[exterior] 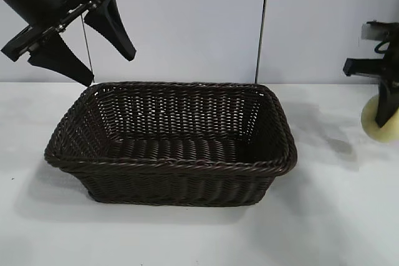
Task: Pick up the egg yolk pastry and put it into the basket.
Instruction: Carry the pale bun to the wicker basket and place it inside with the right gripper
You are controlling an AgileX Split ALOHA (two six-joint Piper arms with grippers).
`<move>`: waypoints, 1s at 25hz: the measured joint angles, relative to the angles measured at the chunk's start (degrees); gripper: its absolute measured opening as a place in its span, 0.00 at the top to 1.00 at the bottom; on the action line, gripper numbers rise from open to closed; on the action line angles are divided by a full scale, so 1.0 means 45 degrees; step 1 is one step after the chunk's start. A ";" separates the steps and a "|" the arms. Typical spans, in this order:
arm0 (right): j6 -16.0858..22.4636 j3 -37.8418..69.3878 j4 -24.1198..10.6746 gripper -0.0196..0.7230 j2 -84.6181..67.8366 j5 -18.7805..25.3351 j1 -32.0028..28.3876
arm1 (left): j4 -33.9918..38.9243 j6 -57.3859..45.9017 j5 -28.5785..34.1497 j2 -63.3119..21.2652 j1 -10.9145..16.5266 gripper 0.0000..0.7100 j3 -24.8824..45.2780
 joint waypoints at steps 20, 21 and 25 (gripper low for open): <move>-0.1322 0.0000 0.1868 0.93 -0.0819 0.0337 0.2208 | 0.0000 0.0000 0.0012 0.0000 0.0000 0.28 0.0000; -0.1322 0.0000 0.1868 0.93 -0.0819 0.0311 0.2498 | 0.0000 0.0000 0.0012 0.0000 0.0000 0.28 0.0000; -0.1310 0.0000 0.1973 0.93 -0.0819 0.0197 0.3492 | 0.0000 0.0000 0.0024 0.0000 0.0000 0.28 0.0000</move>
